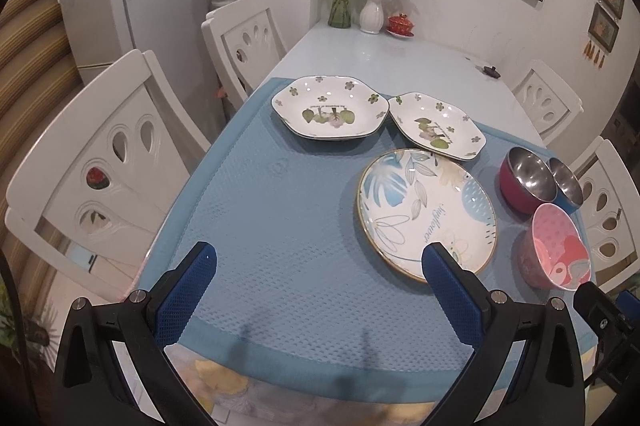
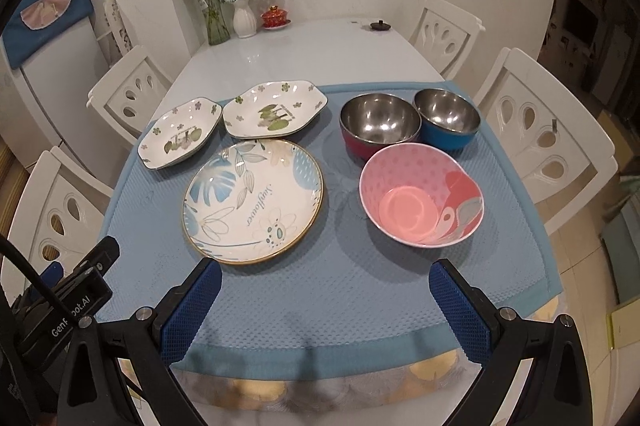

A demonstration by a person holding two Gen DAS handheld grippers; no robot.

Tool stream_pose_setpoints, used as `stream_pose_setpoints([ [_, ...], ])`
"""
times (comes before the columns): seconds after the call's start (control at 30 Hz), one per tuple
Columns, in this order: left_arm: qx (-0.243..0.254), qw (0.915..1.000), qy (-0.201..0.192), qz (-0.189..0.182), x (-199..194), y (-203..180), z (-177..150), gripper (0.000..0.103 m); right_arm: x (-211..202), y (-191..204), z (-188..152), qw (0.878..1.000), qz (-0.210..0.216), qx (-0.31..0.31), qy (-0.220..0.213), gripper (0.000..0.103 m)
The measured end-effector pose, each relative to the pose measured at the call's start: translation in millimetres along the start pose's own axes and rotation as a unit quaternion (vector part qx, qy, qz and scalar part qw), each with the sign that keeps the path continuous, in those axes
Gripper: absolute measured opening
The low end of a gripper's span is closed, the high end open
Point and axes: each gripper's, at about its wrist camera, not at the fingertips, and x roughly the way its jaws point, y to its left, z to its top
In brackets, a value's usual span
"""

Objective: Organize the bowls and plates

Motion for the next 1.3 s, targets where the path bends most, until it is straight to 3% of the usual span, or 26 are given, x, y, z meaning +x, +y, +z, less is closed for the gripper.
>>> stream_pose_setpoints([
  [1.3,0.02,0.9991,0.021,-0.03,30,-5,18,0.102,23,11,4,1.0,-0.011,0.009,0.026,0.103],
])
